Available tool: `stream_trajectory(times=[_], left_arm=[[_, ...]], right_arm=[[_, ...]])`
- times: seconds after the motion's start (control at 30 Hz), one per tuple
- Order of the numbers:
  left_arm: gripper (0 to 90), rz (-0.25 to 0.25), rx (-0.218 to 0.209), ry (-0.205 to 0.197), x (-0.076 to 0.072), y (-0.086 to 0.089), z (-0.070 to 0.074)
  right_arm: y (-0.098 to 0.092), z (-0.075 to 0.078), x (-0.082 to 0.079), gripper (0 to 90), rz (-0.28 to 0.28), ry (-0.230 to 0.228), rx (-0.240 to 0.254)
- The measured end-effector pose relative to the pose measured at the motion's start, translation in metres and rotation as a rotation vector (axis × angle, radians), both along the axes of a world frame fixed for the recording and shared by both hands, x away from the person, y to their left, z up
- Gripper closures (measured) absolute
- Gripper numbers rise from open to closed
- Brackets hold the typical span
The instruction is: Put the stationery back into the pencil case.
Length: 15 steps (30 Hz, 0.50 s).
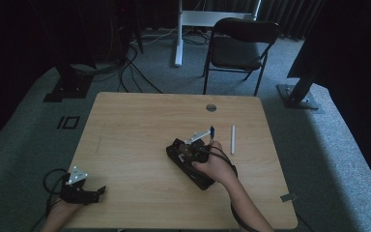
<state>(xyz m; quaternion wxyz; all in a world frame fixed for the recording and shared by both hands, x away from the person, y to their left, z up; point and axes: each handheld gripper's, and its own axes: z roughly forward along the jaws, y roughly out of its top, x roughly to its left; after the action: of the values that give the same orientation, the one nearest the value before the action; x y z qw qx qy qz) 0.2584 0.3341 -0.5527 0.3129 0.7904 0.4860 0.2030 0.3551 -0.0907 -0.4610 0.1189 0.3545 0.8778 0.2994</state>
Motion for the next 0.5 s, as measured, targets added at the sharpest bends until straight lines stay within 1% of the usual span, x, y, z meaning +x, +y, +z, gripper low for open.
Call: stream_trajectory(times=[0.17, 0.2, 0.23, 0.27, 0.3, 0.5], left_arm=[[0.2, 0.0, 0.0, 0.0, 0.0, 0.0, 0.0], [0.1, 0.0, 0.0, 0.0, 0.0, 0.0, 0.0], [0.1, 0.0, 0.0, 0.0, 0.0, 0.0, 0.0], [0.1, 0.0, 0.0, 0.0, 0.0, 0.0, 0.0], [0.2, 0.0, 0.001, 0.0, 0.0, 0.0, 0.0], [0.2, 0.0, 0.0, 0.0, 0.0, 0.0, 0.0]], right_arm=[[-0.005, 0.008, 0.0, 64.3, -0.009, -0.034, 0.032], [-0.006, 0.01, -0.001, 64.2, -0.009, -0.043, 0.048], [-0.006, 0.011, -0.001, 64.3, -0.011, -0.045, 0.052], [-0.007, 0.012, -0.001, 64.3, -0.013, -0.055, 0.051], [-0.008, 0.014, -0.001, 64.3, -0.014, -0.066, 0.061], [-0.014, 0.02, -0.001, 64.3, -0.04, -0.093, 0.103]])
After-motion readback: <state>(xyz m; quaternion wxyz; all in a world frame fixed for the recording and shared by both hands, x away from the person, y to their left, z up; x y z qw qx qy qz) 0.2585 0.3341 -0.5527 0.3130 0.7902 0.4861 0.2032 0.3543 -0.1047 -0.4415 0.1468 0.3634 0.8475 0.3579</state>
